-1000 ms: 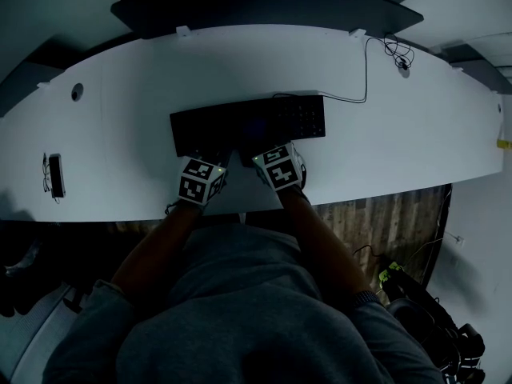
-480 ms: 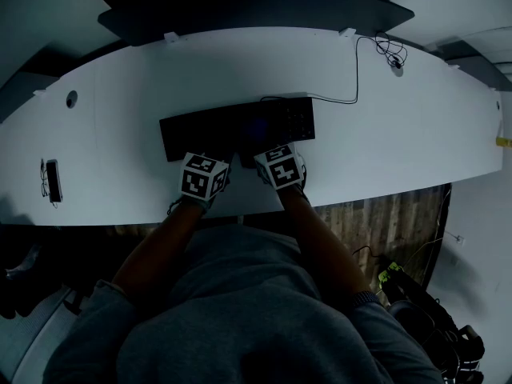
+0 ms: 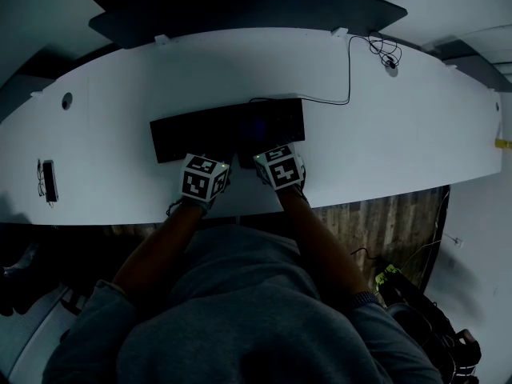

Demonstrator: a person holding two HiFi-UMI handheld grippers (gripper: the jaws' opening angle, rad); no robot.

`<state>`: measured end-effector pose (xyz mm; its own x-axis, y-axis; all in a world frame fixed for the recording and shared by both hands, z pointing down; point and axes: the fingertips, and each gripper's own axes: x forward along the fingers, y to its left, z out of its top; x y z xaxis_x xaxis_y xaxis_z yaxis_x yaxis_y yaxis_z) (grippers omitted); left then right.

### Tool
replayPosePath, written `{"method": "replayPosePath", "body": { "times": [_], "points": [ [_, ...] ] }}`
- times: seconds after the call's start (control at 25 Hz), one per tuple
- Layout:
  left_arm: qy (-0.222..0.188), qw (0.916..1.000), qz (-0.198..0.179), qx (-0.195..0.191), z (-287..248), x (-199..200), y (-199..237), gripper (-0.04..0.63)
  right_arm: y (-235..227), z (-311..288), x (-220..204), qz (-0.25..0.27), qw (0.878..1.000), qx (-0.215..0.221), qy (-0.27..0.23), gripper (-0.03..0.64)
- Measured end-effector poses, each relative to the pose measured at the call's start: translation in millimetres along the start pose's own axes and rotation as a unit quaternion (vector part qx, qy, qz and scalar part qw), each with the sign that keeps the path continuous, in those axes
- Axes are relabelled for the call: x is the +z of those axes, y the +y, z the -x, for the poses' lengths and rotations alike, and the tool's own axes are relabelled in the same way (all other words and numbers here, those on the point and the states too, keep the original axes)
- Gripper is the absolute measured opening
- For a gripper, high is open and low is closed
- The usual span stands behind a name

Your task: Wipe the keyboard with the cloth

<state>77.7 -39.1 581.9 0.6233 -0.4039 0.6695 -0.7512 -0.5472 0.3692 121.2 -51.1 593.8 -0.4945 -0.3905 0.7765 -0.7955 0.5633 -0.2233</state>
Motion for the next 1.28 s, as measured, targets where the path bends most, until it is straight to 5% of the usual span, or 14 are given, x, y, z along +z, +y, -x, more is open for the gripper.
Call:
{"method": "replayPosePath", "body": {
  "times": [1.28],
  "points": [
    [-0.025, 0.9996, 0.01, -0.007, -57, 34, -80, 0.008, -137, 68, -51, -0.044, 0.997, -0.058, -0.005, 0.137]
  ]
}}
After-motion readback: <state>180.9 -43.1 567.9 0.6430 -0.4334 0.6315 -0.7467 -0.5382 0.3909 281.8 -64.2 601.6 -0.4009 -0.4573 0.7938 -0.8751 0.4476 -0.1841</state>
